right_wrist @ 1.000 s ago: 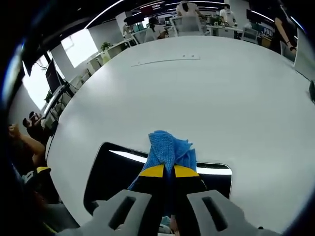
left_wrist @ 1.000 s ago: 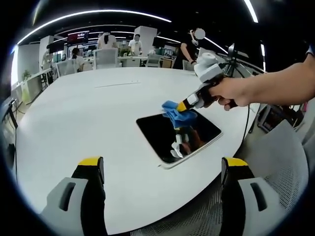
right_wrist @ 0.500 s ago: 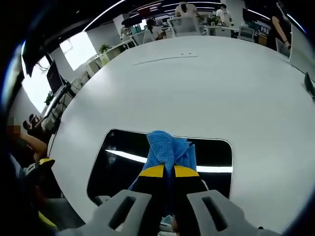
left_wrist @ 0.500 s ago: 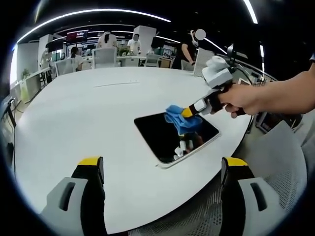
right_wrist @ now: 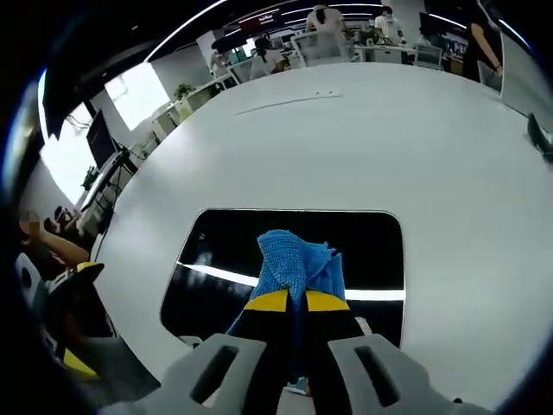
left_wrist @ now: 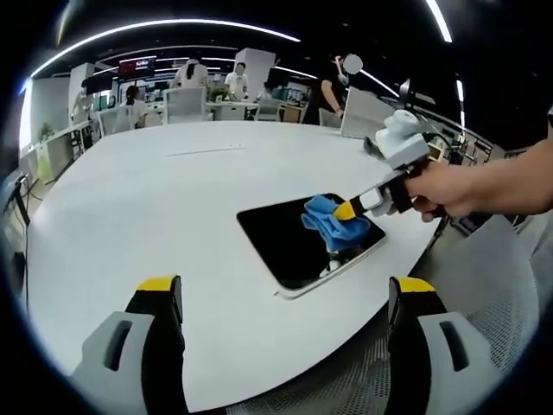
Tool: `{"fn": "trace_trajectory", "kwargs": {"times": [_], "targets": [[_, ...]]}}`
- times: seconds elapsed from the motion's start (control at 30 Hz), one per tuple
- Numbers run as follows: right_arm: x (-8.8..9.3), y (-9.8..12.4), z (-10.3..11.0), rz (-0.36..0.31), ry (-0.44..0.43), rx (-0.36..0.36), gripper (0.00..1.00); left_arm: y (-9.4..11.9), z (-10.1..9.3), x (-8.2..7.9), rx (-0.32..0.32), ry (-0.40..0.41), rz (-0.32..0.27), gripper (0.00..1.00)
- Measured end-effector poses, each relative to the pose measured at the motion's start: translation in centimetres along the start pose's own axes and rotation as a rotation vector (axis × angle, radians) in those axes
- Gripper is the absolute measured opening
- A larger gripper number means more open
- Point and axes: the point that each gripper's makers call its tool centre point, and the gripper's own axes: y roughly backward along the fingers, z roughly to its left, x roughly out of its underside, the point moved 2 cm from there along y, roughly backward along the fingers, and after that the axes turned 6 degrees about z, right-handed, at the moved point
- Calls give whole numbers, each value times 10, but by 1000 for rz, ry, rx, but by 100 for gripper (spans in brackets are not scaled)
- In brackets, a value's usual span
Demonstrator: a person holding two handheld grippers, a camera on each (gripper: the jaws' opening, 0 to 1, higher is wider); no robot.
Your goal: Wipe the mirror surface with the cleaning cloth until all visible marks leave the cleaned area.
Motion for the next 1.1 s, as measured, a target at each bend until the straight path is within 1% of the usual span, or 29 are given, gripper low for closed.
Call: {"fn": "trace_trajectory", "kwargs": {"times": [0.27, 0.43, 0.83, 1.1], "targets": [[16, 8, 6, 4, 10, -8, 0, 0, 0, -1, 2, 2, -8, 99], [29, 15, 10, -8, 15, -14, 0, 0, 1, -2, 2, 5, -14, 99], [47, 25, 15, -1, 14, -35, 0, 1, -1, -3, 6, 9, -15, 99], [45, 23, 15, 3, 3, -39, 0, 1, -1, -3, 6, 15, -16, 99]]}}
